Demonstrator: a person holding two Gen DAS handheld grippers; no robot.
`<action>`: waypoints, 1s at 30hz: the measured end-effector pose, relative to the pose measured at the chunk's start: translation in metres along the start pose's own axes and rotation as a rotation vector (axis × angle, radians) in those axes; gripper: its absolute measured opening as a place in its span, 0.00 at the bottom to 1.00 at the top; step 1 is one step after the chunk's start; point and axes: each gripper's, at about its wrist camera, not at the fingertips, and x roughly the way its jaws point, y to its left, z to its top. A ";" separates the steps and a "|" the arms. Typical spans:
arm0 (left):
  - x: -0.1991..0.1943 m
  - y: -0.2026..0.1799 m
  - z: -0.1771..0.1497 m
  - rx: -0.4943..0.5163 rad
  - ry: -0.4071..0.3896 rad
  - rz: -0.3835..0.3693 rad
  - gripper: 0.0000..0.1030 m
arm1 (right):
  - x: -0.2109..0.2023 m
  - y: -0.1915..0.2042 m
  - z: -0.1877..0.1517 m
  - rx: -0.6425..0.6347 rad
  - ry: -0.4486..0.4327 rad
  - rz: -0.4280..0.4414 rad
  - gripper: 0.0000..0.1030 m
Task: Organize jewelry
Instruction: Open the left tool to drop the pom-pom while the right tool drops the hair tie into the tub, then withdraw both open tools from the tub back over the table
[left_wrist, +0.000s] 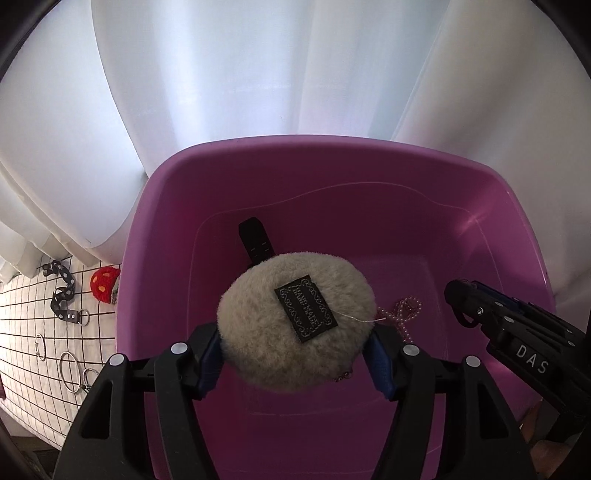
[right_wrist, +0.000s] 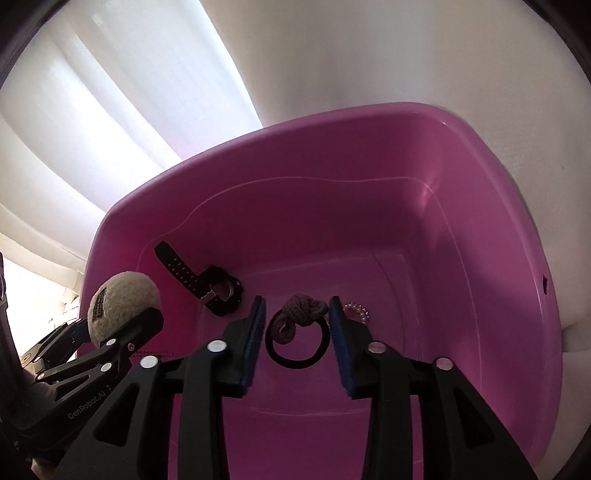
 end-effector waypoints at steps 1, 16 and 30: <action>0.002 0.002 0.000 -0.009 0.012 0.002 0.67 | 0.003 -0.002 0.001 0.008 0.006 0.006 0.55; 0.005 0.014 0.001 -0.033 0.034 0.059 0.88 | 0.007 -0.005 0.000 0.025 0.008 -0.003 0.64; -0.025 0.022 -0.011 -0.071 -0.023 0.059 0.88 | -0.012 0.003 -0.011 0.005 -0.037 0.052 0.68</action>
